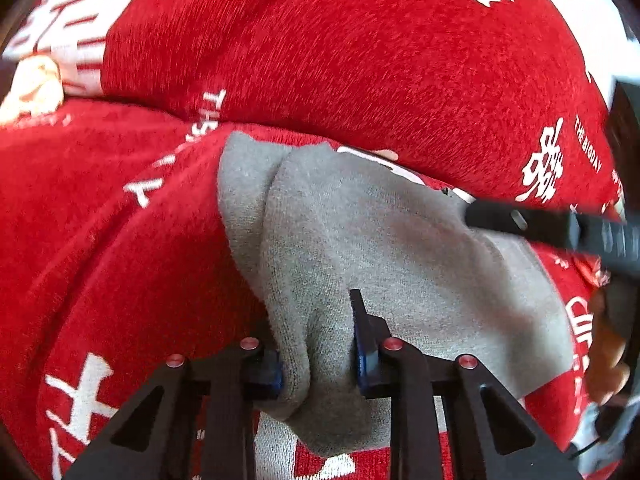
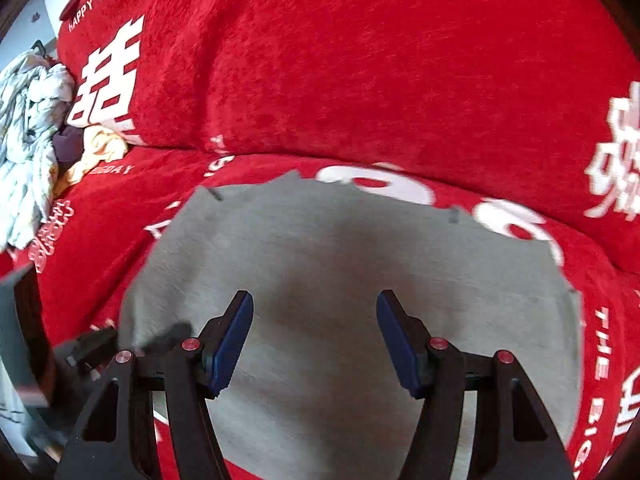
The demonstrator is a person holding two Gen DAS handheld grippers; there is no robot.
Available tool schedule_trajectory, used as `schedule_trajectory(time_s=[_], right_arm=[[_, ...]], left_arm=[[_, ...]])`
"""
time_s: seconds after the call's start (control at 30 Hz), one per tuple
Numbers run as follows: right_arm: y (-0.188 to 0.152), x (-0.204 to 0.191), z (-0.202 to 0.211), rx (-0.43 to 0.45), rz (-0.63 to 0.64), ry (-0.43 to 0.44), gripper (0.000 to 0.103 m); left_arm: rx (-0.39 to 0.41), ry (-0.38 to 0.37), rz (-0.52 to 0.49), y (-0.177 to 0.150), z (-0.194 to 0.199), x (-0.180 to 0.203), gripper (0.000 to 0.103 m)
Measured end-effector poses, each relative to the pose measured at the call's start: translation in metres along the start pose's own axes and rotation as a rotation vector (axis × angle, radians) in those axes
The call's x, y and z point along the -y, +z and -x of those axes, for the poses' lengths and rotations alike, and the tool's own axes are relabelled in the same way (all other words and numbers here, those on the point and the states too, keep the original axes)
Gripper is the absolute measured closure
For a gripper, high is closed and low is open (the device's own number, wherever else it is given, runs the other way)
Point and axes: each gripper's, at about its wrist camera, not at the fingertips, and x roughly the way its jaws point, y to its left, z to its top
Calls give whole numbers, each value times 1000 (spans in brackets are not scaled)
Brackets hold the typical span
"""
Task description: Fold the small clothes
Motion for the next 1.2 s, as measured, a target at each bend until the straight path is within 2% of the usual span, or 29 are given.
schedule_trajectory(time_s=[0.07, 0.17, 0.3, 0.4, 0.53, 0.7, 0.73, 0.77, 0.8, 0.83, 0.93, 1.07, 1.2], right_arm=[[13, -6, -8, -32, -28, 49, 35], [33, -18, -21, -95, -47, 132, 28], [55, -44, -39, -164, -5, 182, 25], [68, -66, -62, -233, 28, 165, 25], [80, -94, -84, -304, 76, 185, 24], [82, -129, -119, -415, 221, 37, 25], [79, -134, -126, -436, 246, 15, 30], [76, -136, -128, -441, 257, 8, 44], [75, -137, -130, -439, 259, -2, 81], [75, -133, -132, -443, 244, -17, 85], [78, -115, -120, -377, 197, 32, 89], [78, -80, -91, -285, 110, 133, 89], [79, -50, -65, -225, 49, 190, 89]], left_arm=[[23, 56, -51, -3, 2, 11, 78], [43, 128, -115, -7, 3, 25, 78], [52, 143, -135, -9, 3, 26, 78], [59, 157, -154, -10, 4, 29, 78], [71, 177, -181, -12, 4, 35, 78], [79, 182, -193, -15, 7, 39, 78], [76, 181, -192, -15, 7, 37, 78], [74, 176, -188, -14, 8, 36, 78], [68, 168, -180, -14, 8, 35, 78], [64, 159, -173, -13, 9, 34, 78], [63, 149, -170, -9, 12, 33, 78], [66, 152, -184, -6, 18, 43, 78], [61, 158, -209, -4, 25, 59, 78]])
